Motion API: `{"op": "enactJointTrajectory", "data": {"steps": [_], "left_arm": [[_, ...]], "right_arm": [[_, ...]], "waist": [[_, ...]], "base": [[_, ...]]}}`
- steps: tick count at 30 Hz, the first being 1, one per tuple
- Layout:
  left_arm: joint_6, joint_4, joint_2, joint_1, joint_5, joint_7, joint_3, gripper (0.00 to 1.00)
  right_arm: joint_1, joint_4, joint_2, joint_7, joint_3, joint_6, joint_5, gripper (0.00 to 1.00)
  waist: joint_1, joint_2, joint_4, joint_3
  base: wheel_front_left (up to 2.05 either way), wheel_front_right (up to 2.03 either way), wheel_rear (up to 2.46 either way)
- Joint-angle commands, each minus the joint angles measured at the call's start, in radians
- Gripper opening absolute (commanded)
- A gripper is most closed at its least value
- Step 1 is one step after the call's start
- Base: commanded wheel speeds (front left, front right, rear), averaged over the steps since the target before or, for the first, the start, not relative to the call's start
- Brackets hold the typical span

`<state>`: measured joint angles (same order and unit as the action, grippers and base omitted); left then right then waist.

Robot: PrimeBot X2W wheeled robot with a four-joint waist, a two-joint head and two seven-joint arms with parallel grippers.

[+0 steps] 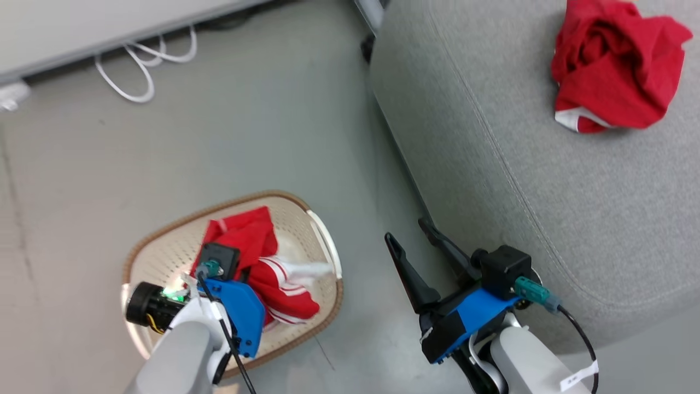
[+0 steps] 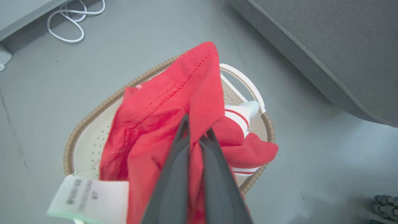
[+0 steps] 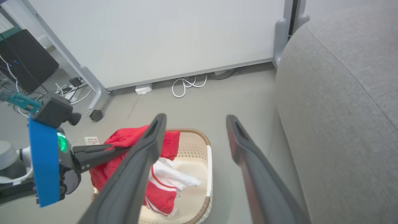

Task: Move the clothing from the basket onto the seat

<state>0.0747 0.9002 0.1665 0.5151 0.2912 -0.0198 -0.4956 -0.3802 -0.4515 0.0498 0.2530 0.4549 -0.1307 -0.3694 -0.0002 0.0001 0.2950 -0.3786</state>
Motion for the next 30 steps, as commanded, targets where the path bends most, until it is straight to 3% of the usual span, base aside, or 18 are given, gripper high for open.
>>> {"op": "enactJointTrajectory", "data": {"steps": [1, 15, 30], "left_arm": [[0.007, 0.008, -0.010, -0.010, 0.006, 0.016, -0.004, 0.00], [0.056, 0.075, -0.105, -0.001, 0.105, 0.164, -0.073, 0.00], [0.056, -0.093, -0.115, 0.104, 0.315, 0.163, -0.262, 0.00]], "right_arm": [[0.018, -0.004, 0.002, -0.006, -0.005, 0.000, 0.005, 1.00], [0.169, 0.035, 0.001, -0.098, -0.041, 0.000, 0.045, 1.00], [0.267, 0.123, 0.002, -0.179, -0.060, 0.000, 0.062, 1.00]], "waist": [[0.0002, -0.0001, -0.073, 0.102], [0.0002, -0.0001, -0.164, 0.340], [0.0002, -0.0001, -0.218, 0.437]], "base": [[0.00, 0.00, 0.00], [0.00, 0.00, 0.00], [0.00, 0.00, 0.00]]}}
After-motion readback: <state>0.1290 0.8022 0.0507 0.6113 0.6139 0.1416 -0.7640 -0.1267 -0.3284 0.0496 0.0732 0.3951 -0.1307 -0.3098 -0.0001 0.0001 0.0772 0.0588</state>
